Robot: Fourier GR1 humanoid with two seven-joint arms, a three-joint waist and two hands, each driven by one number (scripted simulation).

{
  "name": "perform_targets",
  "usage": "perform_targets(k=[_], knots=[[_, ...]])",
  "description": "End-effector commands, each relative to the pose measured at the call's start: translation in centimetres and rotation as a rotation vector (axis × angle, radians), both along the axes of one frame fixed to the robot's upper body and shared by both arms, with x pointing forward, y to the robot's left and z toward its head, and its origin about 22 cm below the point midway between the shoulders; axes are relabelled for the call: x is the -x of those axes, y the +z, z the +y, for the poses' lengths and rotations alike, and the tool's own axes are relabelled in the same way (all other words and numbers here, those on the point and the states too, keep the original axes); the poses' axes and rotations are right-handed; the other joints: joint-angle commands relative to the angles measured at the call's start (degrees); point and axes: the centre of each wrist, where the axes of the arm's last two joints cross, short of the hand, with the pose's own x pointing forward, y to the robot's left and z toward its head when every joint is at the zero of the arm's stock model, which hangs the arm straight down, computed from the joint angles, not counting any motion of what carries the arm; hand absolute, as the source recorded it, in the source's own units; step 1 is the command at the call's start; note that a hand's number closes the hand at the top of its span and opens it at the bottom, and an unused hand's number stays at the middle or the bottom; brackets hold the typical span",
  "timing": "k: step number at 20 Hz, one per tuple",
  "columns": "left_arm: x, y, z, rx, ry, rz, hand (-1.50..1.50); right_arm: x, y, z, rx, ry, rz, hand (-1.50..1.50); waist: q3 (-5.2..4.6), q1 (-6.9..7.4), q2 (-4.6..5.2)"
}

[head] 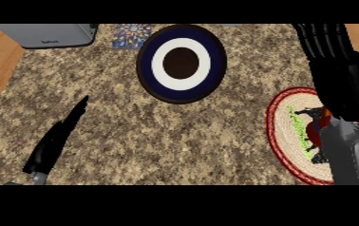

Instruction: Pick the can from the placemat and place it in the plate

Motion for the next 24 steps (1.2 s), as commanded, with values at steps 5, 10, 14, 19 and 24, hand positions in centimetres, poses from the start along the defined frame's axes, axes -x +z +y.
perform_targets(k=[5, 10, 14, 19, 24], knots=[[0.1, 1.3, 4.1, -0.065, 0.193, -0.161, 0.0, 2.9, -5.1, -8.6, -0.573, -0.688, 0.089, -1.5, -2.28, -1.43, -3.08], [0.9, 0.3, 3.4, -0.006, 0.231, -0.18, 0.0, 7.2, -9.6, -14.0, -0.441, -1.413, 0.101, -1.5, -2.85, -1.19, -2.11], [1.8, -0.6, 3.3, -0.012, 0.203, -0.188, 0.0, 7.9, -9.1, -10.9, -0.538, -1.626, -0.072, -1.5, -2.71, 0.73, -2.4], [2.5, -1.1, 3.7, 0.004, 0.19, -0.209, 0.0, 10.8, -10.0, -5.0, -0.499, -1.596, -0.005, -1.5, -2.6, 1.67, -2.22], [1.9, -0.3, 3.6, -0.014, 0.183, -0.23, 0.0, 14.8, -12.3, -3.9, -0.287, -1.492, 0.288, -1.5, -2.81, 1.84, -1.97]])
